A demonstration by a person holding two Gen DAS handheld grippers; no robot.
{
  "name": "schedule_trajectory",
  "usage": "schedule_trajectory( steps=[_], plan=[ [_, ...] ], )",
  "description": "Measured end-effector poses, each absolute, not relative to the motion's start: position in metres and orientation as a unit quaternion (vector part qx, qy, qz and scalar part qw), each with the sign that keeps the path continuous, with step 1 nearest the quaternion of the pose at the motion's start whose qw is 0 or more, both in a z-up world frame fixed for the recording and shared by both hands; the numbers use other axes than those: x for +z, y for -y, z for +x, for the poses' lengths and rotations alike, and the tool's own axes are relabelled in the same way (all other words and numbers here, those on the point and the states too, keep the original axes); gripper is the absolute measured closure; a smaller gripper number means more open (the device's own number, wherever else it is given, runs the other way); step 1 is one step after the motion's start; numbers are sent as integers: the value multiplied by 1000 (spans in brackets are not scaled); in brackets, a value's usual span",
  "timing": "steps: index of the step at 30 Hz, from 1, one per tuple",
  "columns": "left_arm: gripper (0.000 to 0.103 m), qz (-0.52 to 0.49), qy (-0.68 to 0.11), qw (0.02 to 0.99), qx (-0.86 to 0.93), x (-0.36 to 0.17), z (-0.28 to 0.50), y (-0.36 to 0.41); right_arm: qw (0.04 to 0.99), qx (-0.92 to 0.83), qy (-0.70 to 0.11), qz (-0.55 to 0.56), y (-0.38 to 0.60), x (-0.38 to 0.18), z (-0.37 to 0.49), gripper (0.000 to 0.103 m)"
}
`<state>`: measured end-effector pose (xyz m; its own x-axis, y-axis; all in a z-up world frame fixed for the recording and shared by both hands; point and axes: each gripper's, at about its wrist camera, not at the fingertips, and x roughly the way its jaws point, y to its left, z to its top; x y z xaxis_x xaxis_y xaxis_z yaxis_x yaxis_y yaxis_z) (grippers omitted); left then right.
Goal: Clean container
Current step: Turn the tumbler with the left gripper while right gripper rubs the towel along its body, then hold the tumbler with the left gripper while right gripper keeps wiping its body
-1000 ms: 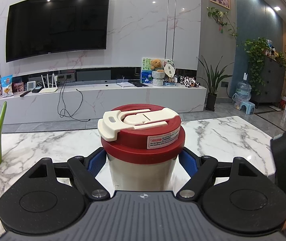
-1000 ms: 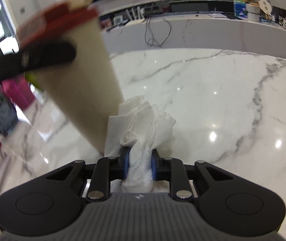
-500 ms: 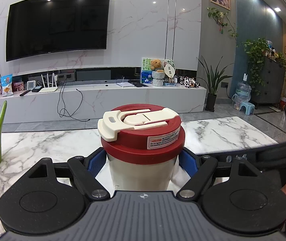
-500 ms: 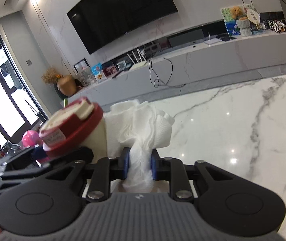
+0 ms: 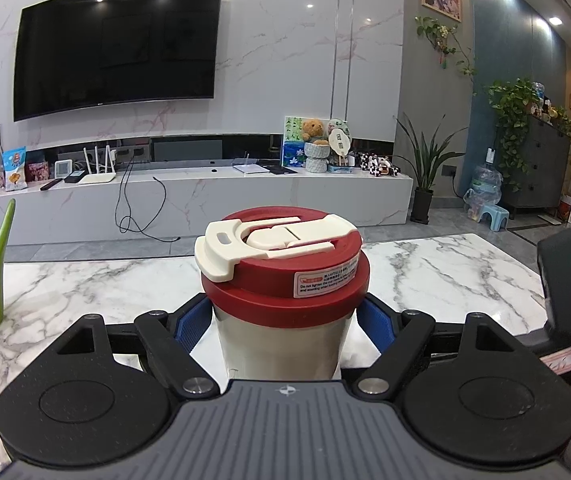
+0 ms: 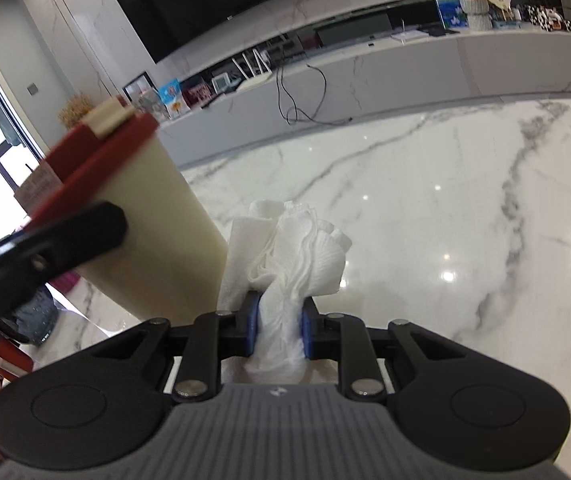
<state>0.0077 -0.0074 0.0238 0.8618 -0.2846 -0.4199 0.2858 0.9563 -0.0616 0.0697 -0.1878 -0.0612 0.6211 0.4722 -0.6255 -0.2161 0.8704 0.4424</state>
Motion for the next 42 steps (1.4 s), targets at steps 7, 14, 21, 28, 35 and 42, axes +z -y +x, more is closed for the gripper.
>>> schedule_trajectory(
  steps=[7, 14, 21, 28, 35, 42],
  plan=[
    [21, -17, -239, 964, -115, 16, 4, 13, 879, 190, -402, 173, 189, -71, 76, 80],
    [26, 1, -225, 968, -116, 16, 3, 17, 876, 193, -407, 174, 189, -73, 77, 80],
    [30, 21, -223, 962, -158, 16, 6, 5, 872, 207, -412, 168, 187, -70, 71, 81],
    [31, 41, -217, 949, -226, 12, 5, -15, 876, 218, -395, 173, 194, -59, 71, 81],
    [31, 51, -216, 946, -238, 11, 2, -10, 902, 235, -302, 200, 214, -17, 67, 80],
    [31, 50, -225, 944, -236, 19, 5, -12, 896, 255, -288, 221, 220, -14, 63, 80]
  ],
)
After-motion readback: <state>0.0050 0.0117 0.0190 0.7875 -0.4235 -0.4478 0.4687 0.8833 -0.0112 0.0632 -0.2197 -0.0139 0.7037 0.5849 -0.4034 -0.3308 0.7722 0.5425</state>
